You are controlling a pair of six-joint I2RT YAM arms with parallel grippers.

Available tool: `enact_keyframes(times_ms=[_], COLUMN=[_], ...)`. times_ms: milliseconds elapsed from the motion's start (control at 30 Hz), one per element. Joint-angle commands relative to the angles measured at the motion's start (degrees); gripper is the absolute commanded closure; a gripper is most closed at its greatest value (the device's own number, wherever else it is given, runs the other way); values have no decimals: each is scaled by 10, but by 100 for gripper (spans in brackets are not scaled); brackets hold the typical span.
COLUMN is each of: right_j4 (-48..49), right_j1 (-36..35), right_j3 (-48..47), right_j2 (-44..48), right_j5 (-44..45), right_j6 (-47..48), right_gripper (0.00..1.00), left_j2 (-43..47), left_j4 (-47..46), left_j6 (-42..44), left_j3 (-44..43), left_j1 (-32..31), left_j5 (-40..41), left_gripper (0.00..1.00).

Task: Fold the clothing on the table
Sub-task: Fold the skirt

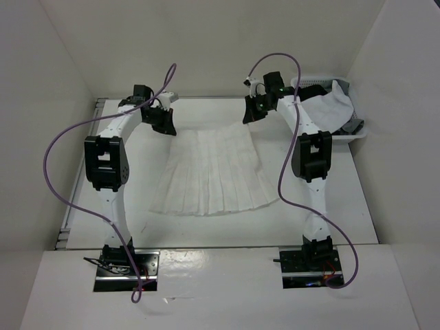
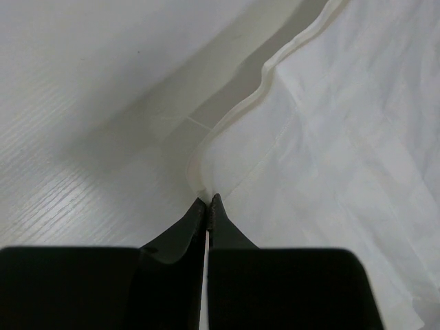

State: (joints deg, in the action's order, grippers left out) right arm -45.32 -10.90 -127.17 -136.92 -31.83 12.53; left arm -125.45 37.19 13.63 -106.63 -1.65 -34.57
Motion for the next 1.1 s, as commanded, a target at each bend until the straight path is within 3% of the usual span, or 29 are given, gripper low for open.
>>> enact_keyframes(times_ms=[0,300,567,767,1067], right_j4=[-8,15,32,27,22], right_j1=[-8,-18,-18,-18,-18], right_j3=[-47,-28,-2,56,263], right_j2=[57,103,140,217,368], right_j5=[74,139,167,157,139], right_j6=[-5,-22,-20,20,109], right_gripper=[100,100,100,100,100], left_j2=[47,71,113,173,270], left_j4=[-14,-20,-20,-20,-2], left_j6=[14,1,-5,24,84], left_j3=[-15,-73,-73,-1,149], left_j1=[1,24,24,24,42], left_j5=[22,29,24,29,15], left_gripper=[100,100,100,100,100])
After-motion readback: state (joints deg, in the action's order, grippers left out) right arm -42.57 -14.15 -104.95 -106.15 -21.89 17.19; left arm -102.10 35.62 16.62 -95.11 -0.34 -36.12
